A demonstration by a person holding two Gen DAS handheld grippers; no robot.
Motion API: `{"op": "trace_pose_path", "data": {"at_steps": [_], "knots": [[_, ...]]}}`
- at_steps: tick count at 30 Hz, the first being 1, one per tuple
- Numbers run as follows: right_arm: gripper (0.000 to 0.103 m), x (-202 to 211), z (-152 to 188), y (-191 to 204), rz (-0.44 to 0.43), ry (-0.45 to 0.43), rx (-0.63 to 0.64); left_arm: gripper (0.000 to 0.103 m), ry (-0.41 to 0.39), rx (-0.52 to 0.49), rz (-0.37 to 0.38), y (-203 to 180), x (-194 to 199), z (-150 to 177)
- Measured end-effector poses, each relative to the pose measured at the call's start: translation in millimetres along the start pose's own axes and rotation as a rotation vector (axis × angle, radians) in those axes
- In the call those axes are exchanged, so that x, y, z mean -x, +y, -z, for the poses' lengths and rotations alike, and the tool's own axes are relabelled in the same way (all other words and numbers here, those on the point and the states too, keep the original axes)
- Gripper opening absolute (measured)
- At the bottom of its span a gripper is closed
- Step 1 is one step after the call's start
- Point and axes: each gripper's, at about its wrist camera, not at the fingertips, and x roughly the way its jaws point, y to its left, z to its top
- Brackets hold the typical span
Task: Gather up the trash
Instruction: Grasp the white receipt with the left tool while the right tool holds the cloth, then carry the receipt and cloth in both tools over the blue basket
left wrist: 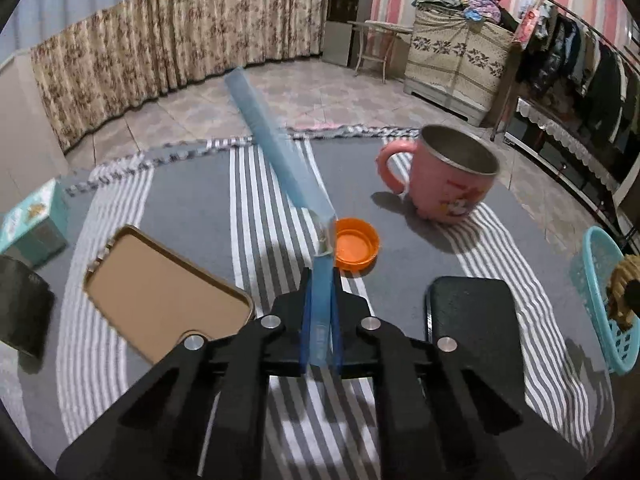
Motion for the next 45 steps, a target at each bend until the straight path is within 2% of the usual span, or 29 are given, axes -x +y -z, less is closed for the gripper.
{"op": "trace_pose_path", "data": {"at_steps": [5,9,14,20,25,32,37,40,45], "knots": [[0.045,13,1,-2,0.001,-0.023,0.010,0.007,-0.093,-0.069,-0.055,-11,49,7],[0.045,28,1,-9,0.007,-0.044,0.010,0.007,-0.148,-0.106,-0.070,-20,85,11],[0.045,54,3,-29,0.034,-0.075,-0.011,0.007,-0.210,-0.160,-0.068,-44,121,18],[0.045,79,12,-69,0.087,-0.095,-0.061,0.007,-0.262,-0.228,-0.011,-89,144,25],[0.045,95,19,-105,0.140,-0.100,-0.109,0.007,-0.277,-0.287,0.066,-134,145,28],[0.045,109,25,-155,0.239,-0.111,-0.141,0.007,-0.266,-0.347,0.191,-204,130,35],[0.045,113,25,-181,0.277,-0.108,-0.164,0.007,-0.247,-0.387,0.289,-255,113,41],[0.045,110,27,-195,0.286,-0.100,-0.179,0.007,-0.240,-0.407,0.331,-280,103,48],[0.045,104,28,-208,0.298,-0.088,-0.186,0.007,-0.220,-0.443,0.352,-311,82,51]]}}
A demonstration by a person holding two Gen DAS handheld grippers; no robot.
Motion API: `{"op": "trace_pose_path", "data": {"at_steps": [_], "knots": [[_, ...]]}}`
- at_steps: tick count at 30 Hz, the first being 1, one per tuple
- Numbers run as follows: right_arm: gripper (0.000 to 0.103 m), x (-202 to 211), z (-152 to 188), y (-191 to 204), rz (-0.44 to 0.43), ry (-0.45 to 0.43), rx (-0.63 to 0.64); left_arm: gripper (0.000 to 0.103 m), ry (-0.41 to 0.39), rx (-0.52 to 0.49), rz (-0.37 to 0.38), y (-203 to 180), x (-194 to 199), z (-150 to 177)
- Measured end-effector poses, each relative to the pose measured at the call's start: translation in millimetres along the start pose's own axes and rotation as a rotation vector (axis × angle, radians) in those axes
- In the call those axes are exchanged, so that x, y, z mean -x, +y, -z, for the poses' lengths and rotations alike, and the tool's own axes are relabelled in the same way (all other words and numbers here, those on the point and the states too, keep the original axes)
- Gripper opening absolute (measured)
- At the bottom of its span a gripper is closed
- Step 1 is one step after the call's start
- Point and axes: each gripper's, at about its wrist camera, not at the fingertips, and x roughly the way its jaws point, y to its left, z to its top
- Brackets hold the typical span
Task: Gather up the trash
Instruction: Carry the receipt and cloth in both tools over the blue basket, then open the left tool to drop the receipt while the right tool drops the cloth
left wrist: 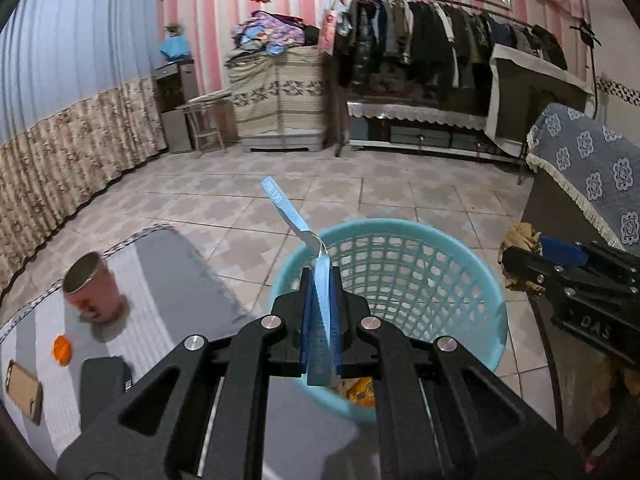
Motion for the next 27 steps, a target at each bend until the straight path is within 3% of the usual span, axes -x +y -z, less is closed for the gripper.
{"op": "trace_pose_path", "data": {"at_steps": [3,4,7,10,13,24,27], "knots": [[0.045,-7,-2,-7,0.009,0.008,-0.005,0.007,0.019,-0.005,0.011,-7,-18,-4],[0.045,-8,-1,-8,0.011,0.010,-0.006,0.013,0.030,-0.003,0.016,-7,-22,-4],[0.045,-11,-1,-10,0.016,0.015,-0.006,0.044,0.031,0.014,-0.003,-4,-26,-5],[0.045,-12,-2,-11,0.015,0.017,-0.005,0.054,0.025,0.024,-0.026,3,-25,-7],[0.045,-17,-1,-10,0.010,0.023,-0.008,0.081,0.008,0.043,-0.092,16,-14,-6],[0.045,-44,-1,31,-0.028,0.045,0.023,0.097,-0.054,0.131,-0.210,71,30,-3],[0.052,-49,-6,42,-0.027,0.041,0.041,0.097,-0.063,0.164,-0.240,89,42,-1]]}}
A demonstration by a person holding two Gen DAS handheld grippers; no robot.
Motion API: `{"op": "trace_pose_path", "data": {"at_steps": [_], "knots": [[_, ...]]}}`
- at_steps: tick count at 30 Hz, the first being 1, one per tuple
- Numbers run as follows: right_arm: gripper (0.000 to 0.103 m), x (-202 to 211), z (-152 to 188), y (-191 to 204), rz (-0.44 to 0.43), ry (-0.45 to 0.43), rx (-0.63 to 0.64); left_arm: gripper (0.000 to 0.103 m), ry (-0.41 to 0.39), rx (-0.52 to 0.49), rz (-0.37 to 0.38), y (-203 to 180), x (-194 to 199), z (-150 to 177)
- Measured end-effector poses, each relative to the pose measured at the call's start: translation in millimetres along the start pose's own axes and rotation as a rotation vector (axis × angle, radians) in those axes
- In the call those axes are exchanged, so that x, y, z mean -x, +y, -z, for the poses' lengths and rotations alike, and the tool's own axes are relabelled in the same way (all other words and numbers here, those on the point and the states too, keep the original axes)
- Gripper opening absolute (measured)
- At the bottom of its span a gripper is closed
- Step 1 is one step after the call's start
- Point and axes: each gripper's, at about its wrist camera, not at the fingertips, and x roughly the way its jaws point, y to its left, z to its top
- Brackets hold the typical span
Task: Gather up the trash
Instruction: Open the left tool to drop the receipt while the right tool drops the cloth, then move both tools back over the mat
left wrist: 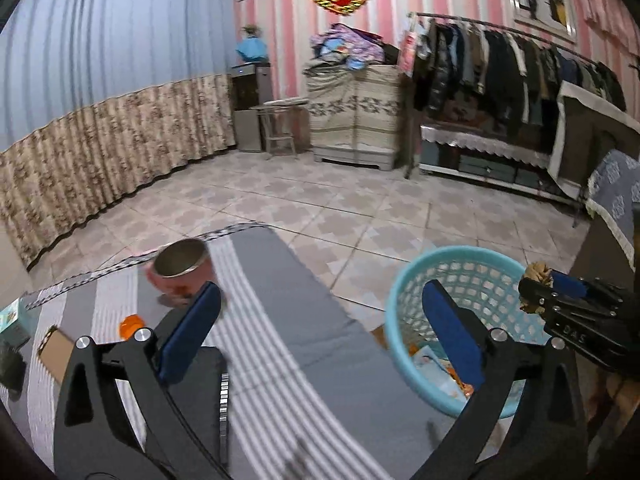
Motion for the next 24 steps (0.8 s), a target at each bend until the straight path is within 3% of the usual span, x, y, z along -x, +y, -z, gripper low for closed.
{"op": "trace_pose_path", "data": {"at_steps": [1,4,13,20,24], "knots": [[0.066,0,-1,2,-0.004,-0.001,-0.002,0.097,-0.003,0.004,-0.007,4,2,0],[0.087,3,-5,6,-0.006,-0.020,-0.022,0.097,-0.013,0.021,-0.026,22,13,-1],[0.089,27,-3,23,0.011,-0.054,-0.005,0.097,-0.045,0.030,-0.076,51,48,2],[0.096,62,0,62,-0.051,-0.131,0.039,0.098,-0.045,0.037,-0.125,76,79,14],[0.096,67,6,93,-0.091,-0.123,0.080,0.098,-0.039,0.056,-0.183,106,93,27]]}}
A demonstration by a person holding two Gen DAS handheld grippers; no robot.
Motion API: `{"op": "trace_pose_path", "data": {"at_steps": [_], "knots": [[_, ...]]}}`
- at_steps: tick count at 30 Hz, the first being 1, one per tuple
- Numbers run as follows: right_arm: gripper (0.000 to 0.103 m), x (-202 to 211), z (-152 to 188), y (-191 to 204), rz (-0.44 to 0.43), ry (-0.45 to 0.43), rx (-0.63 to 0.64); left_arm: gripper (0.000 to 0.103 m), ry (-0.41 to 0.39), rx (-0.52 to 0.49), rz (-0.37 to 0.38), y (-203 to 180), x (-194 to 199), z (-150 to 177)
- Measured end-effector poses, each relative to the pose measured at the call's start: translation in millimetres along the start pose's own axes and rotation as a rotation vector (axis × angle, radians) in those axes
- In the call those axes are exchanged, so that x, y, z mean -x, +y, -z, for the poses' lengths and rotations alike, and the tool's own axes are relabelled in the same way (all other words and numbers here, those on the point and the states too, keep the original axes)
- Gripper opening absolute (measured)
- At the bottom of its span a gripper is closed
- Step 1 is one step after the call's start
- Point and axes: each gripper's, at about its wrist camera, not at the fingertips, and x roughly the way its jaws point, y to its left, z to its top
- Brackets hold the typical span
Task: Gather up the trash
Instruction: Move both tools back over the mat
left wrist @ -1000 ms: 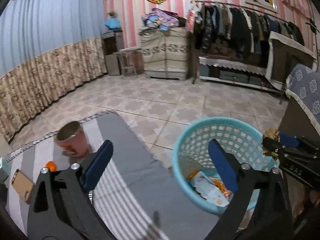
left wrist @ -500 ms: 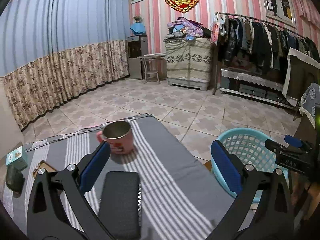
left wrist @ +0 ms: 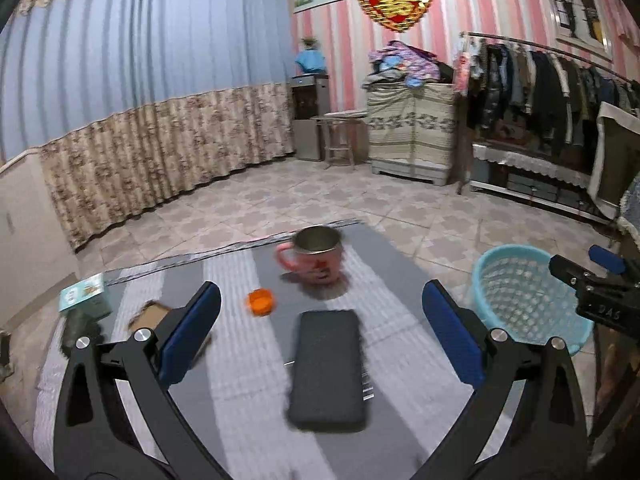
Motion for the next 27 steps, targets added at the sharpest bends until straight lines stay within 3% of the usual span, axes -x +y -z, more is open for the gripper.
{"op": "trace_pose_path", "data": {"at_steps": [8,17,23,27], "knots": [[0.096,-9,9,84,-0.108,0.022,0.068,0.098,0.037,0.051,-0.151,96,2,29],[0.096,-42,24,180,-0.206,0.073,0.161,0.098,0.112,0.156,-0.323,231,-21,52],[0.096,-77,28,232,-0.234,0.121,0.215,0.098,0.169,0.227,-0.368,291,-45,68],[0.096,-106,32,251,-0.236,0.180,0.222,0.098,0.225,0.262,-0.359,315,-72,79]]}}
